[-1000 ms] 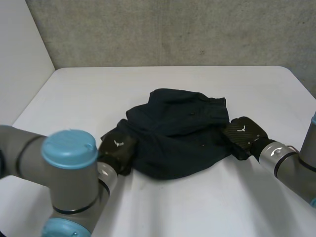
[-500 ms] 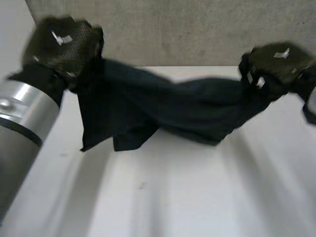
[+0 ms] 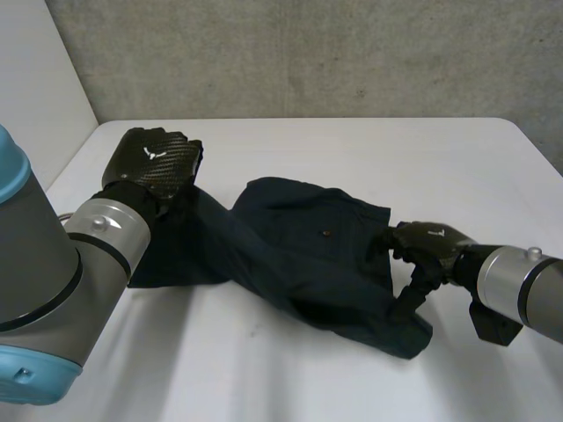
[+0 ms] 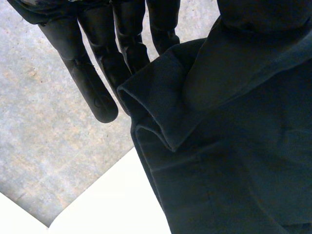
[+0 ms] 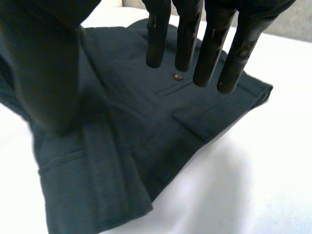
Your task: Fold the shorts.
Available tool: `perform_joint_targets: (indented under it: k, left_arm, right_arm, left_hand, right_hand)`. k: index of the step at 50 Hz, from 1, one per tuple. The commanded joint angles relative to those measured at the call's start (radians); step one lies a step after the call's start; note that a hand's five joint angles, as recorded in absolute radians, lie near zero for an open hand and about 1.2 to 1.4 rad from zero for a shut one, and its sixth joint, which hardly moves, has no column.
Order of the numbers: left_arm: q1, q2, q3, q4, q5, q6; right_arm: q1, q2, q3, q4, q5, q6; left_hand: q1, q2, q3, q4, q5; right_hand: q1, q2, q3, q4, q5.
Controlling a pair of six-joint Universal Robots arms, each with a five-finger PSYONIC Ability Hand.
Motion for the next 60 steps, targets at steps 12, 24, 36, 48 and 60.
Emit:
perform_joint_targets:
  k: [12,24,36,48,60]
  left_arm:
    - [0.019,-0.061,0.036,0.0,-0.004,-0.001]
    - [0.028,-0.068,0.053,0.0,-0.004,0.0]
    - [0.022,-0.038,0.065,-0.046,-0.003,0.0]
    - [0.021,0.356,0.269,-0.198,-0.001,0.005]
    - [0.025,0.473,0.542,-0.273,-0.015,0.002]
  right_arm:
    - [0.008,-0.013,0.113,0.047,-0.013,0.091]
    - [0.075,-0.036,0.218,-0.042,-0.012,0.096]
    - [0.112,-0.122,0.102,-0.082,0.005,0.035]
    - [-0.038,-0.413,-0.422,0.024,0.027,-0.17]
    - [-0.046,-0.466,-0.61,0.034,0.042,-0.141]
  left_hand:
    - [0.28,0.199,0.209,0.192,0.235]
    - [0.28,0.199,0.209,0.192,0.235]
    - [0.28,0.199,0.209,0.192,0.235]
    - [0.28,0.199,0.209,0.192,0.235]
    - [0.28,0.199,0.209,0.192,0.235]
  right_hand:
    - [0.017,-0.047,-0.044,-0.046,-0.054]
    - [0.169,0.105,0.108,0.107,0.098]
    - [0.952,0.888,0.891,0.89,0.882]
    - [0.952,0.888,0.891,0.89,0.882]
    - [0.952,0.888,0.891,0.89,0.882]
